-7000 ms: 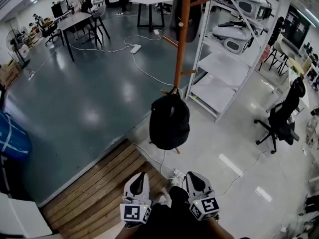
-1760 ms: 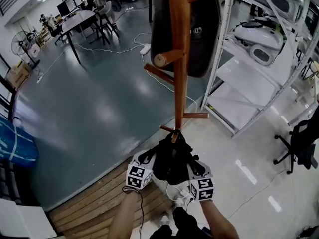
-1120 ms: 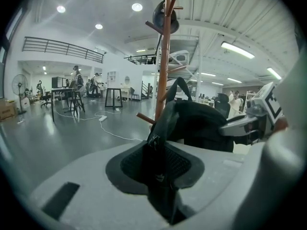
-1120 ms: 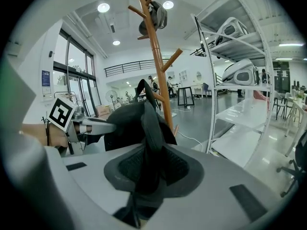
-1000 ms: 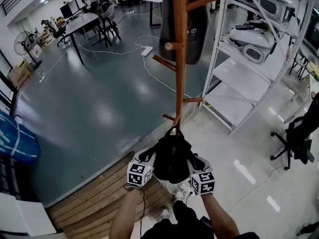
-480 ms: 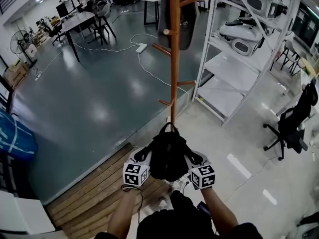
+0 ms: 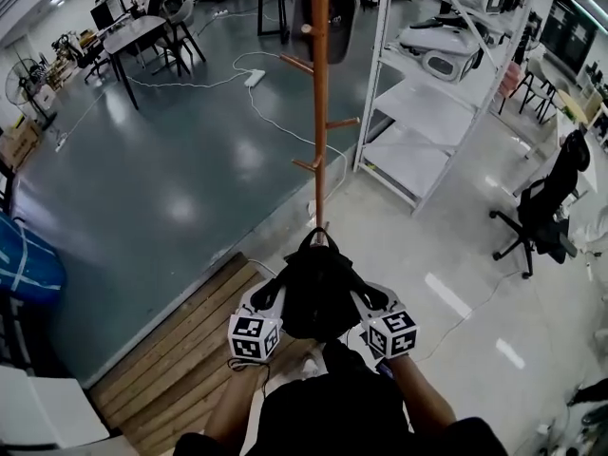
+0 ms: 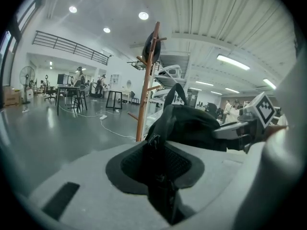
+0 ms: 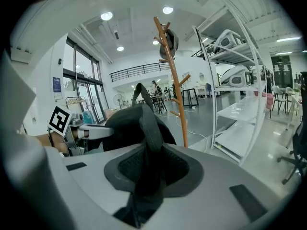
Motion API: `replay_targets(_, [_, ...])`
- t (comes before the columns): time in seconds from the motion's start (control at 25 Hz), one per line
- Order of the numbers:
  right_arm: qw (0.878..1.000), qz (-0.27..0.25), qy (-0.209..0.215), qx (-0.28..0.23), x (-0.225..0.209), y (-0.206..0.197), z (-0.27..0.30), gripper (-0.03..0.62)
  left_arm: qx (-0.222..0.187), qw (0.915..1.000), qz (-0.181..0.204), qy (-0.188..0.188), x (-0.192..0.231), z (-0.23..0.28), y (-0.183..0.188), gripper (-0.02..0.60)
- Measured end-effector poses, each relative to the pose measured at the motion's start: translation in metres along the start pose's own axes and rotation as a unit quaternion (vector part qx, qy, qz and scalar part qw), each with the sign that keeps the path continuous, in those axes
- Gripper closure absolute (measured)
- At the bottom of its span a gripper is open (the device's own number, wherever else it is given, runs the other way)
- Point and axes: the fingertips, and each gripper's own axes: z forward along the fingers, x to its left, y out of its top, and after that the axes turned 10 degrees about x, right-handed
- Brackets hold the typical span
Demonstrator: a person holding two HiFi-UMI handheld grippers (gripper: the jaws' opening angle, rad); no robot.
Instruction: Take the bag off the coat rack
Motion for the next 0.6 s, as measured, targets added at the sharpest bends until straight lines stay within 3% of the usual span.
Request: replay_targets(0.6, [1.000,0.023,0.011,0.014,0.039,-0.054,-0.061,0.502,0.013,0.9995,0.014,-0.026,-0.050,-0.057,-0.042,0.492])
